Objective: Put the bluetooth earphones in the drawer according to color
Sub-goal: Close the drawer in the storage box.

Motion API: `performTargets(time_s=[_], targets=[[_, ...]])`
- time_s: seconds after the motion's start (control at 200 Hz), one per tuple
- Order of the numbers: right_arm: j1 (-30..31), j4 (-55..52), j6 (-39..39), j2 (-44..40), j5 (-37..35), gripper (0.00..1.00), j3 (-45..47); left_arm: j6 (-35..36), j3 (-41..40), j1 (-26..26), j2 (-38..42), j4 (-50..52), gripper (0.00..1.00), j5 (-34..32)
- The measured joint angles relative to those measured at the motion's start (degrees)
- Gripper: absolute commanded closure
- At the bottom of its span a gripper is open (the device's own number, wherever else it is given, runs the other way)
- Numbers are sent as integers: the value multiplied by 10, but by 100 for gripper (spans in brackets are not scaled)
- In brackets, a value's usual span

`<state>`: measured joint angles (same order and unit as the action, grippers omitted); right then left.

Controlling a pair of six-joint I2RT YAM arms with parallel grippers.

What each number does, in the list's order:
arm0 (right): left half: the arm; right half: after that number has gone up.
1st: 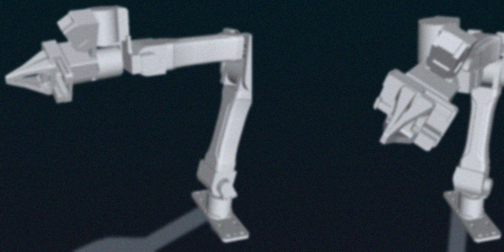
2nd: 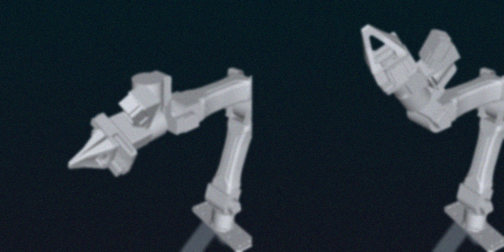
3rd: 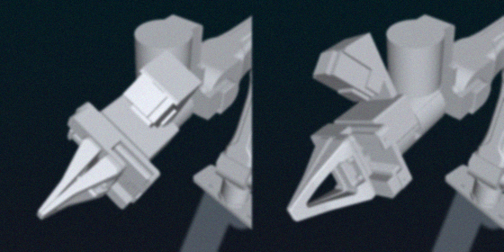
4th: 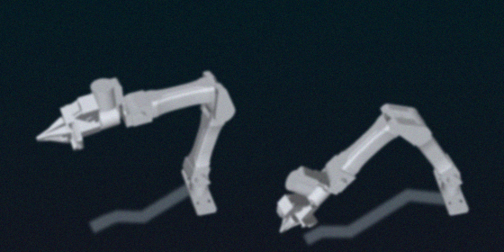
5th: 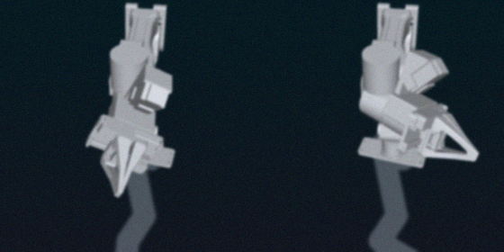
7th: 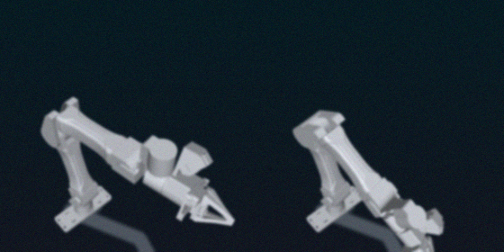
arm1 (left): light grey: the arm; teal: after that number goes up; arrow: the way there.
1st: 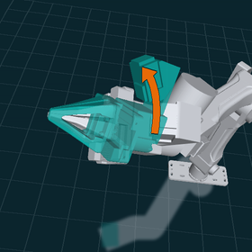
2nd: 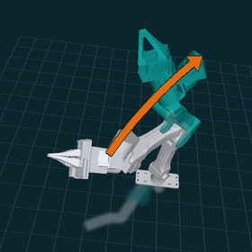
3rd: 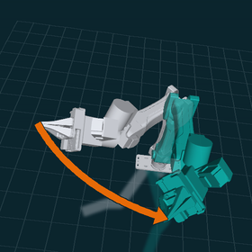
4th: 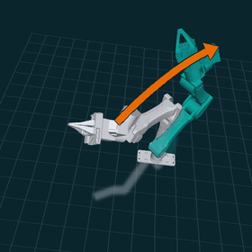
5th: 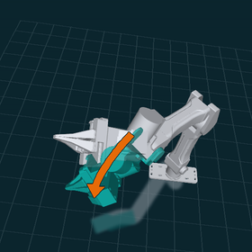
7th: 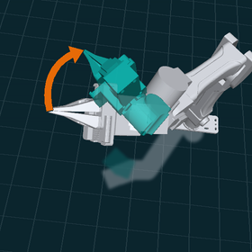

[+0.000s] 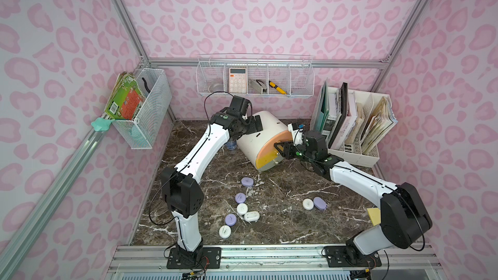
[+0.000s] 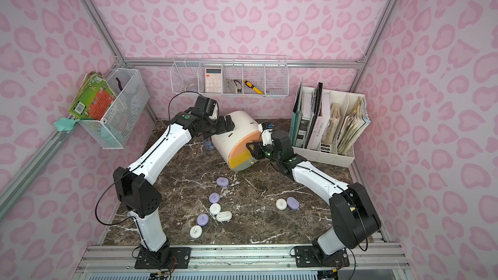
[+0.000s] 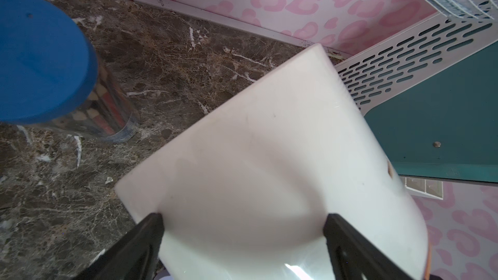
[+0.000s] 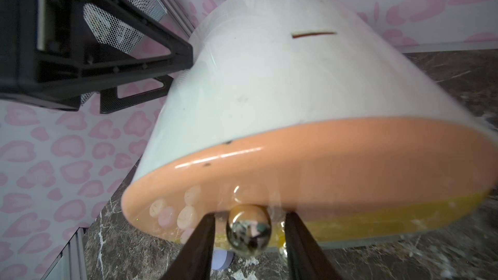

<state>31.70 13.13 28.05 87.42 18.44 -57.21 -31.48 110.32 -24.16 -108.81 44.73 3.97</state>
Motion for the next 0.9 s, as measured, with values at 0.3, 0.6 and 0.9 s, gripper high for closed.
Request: performTargets(time_s=[0.3, 0.6, 0.9], targets=[[9, 3, 4, 18, -13, 52, -1, 4, 57, -7, -37, 14, 3, 5], [2, 9, 0, -85, -26, 47, 68, 6, -2, -13, 52, 90, 2, 31], [-72, 22, 2, -98, 23, 47, 142, 2, -156, -41, 169, 59, 1, 36]])
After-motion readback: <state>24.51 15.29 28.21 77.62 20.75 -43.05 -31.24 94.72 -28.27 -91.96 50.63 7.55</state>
